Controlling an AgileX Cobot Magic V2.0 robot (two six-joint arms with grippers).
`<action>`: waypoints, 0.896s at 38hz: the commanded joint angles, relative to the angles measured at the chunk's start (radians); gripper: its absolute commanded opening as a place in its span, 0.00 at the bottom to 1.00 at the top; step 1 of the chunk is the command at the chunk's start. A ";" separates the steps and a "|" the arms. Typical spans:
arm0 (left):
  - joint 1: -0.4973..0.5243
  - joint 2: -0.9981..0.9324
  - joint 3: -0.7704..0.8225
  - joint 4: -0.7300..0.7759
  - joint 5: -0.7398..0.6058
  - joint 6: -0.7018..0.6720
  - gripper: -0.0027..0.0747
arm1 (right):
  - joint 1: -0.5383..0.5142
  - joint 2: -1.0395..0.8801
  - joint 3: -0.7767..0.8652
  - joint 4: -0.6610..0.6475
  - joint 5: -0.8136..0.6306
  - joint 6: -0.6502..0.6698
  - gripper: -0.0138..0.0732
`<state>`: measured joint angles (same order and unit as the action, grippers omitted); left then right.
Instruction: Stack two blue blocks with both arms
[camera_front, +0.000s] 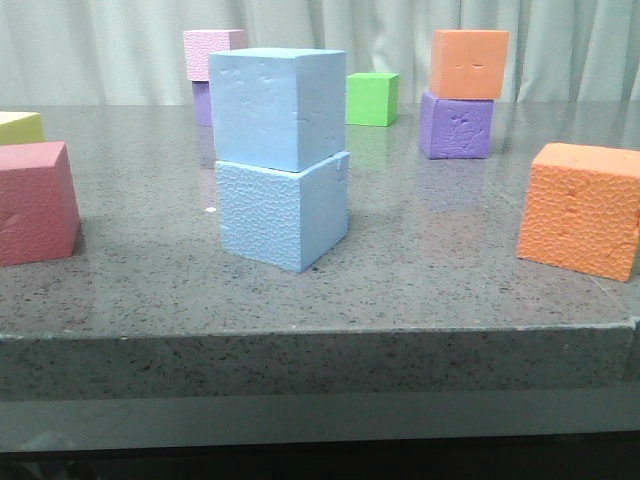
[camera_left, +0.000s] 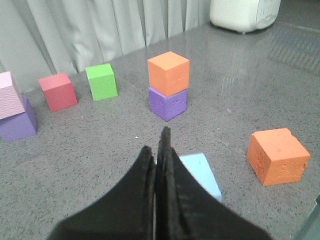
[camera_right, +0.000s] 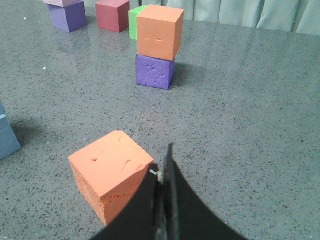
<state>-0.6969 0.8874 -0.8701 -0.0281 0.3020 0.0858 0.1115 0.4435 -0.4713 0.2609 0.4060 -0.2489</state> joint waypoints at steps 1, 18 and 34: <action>-0.008 -0.115 0.095 -0.001 -0.162 -0.002 0.01 | -0.005 0.005 -0.028 -0.003 -0.070 -0.004 0.08; -0.008 -0.641 0.485 -0.121 -0.159 -0.002 0.01 | -0.005 0.005 -0.028 -0.003 -0.070 -0.004 0.08; -0.008 -0.727 0.512 -0.119 -0.159 -0.002 0.01 | -0.005 0.005 -0.028 -0.003 -0.070 -0.004 0.08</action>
<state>-0.6969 0.1509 -0.3306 -0.1362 0.2257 0.0858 0.1115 0.4435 -0.4713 0.2609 0.4060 -0.2489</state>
